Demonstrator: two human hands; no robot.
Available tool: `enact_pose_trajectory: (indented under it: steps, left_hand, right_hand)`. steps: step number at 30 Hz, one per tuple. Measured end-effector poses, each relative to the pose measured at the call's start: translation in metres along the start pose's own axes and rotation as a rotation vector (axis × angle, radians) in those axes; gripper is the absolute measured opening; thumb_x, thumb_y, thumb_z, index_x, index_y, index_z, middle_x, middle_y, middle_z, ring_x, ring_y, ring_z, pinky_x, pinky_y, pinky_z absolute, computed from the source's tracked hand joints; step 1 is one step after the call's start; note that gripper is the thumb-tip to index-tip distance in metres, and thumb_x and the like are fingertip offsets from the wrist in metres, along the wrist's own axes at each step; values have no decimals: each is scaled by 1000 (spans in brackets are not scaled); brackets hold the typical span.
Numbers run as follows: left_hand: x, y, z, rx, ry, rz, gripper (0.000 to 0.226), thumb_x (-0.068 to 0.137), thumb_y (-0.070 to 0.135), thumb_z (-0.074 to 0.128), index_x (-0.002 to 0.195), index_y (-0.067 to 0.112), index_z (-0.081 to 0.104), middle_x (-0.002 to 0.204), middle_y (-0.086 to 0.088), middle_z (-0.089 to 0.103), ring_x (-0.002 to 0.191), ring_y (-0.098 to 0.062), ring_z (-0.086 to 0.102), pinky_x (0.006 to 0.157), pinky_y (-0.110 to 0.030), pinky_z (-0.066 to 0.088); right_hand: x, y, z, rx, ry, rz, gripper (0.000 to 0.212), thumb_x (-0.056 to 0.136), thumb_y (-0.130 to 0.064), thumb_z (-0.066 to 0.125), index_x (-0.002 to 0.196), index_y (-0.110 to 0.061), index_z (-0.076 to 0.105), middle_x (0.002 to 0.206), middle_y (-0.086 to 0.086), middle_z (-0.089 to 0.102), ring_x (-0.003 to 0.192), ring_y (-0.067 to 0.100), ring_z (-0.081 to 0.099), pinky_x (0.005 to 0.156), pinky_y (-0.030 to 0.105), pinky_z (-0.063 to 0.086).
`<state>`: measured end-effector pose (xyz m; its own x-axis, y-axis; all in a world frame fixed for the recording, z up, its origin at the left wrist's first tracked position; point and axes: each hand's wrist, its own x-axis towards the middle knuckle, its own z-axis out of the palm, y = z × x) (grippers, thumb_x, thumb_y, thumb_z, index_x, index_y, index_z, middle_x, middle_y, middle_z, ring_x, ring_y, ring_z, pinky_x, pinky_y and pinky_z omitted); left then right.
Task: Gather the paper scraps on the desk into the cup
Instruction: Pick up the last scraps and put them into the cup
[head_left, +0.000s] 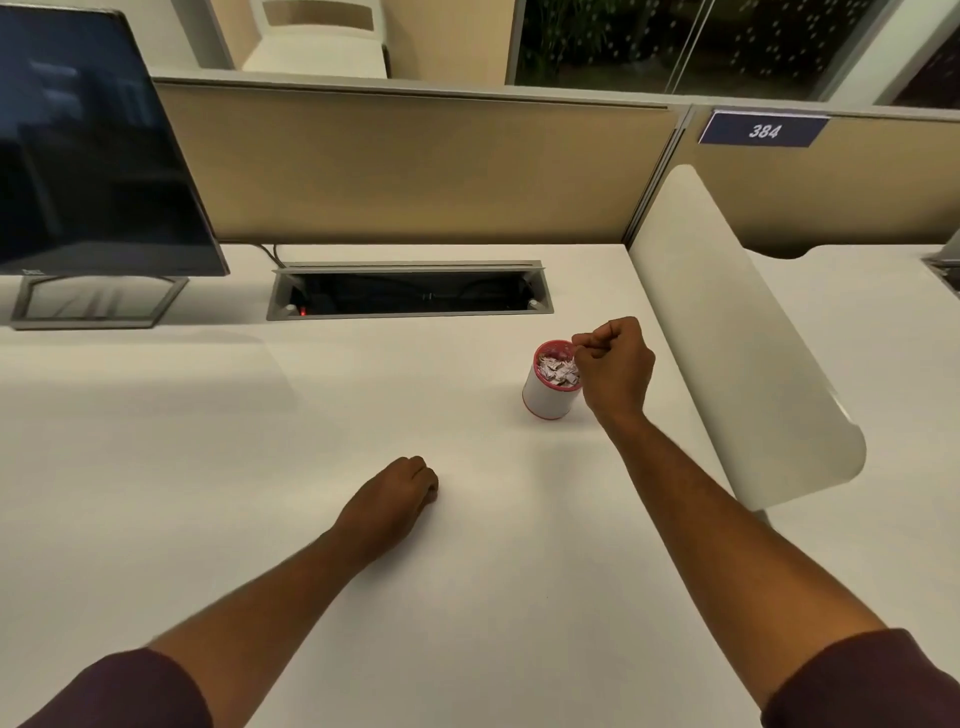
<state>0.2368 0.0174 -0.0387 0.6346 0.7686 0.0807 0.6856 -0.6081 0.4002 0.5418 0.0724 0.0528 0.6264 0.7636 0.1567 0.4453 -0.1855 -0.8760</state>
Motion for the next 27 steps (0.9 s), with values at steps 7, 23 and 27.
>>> enact_pose_trajectory:
  steps: [7,23,27]
  left_hand:
    - [-3,-19,0,-247,21,-173,10,83,22,79,91,21,73,88,12,59,77,-1,59,71,-20,48]
    - [-10,-3,5,-9,117,-27,12,84,1,75,81,8,65,76,-5,63,69,-26,59,57,-35,50]
    - [-6,-3,7,-36,92,-92,12,85,-3,69,86,8,64,83,-4,65,75,-24,61,63,-34,51]
  right_hand:
    - [-5,10,-5,107,96,58,39,75,1,77,81,-28,51,79,-6,74,69,5,72,69,18,58]
    - [-31,30,0,150,120,45,26,83,-2,75,98,-16,60,86,-8,67,75,2,67,69,12,54]
    - [-30,30,-3,153,127,48,23,84,-4,75,99,-15,61,86,-9,67,75,2,66,68,9,52]
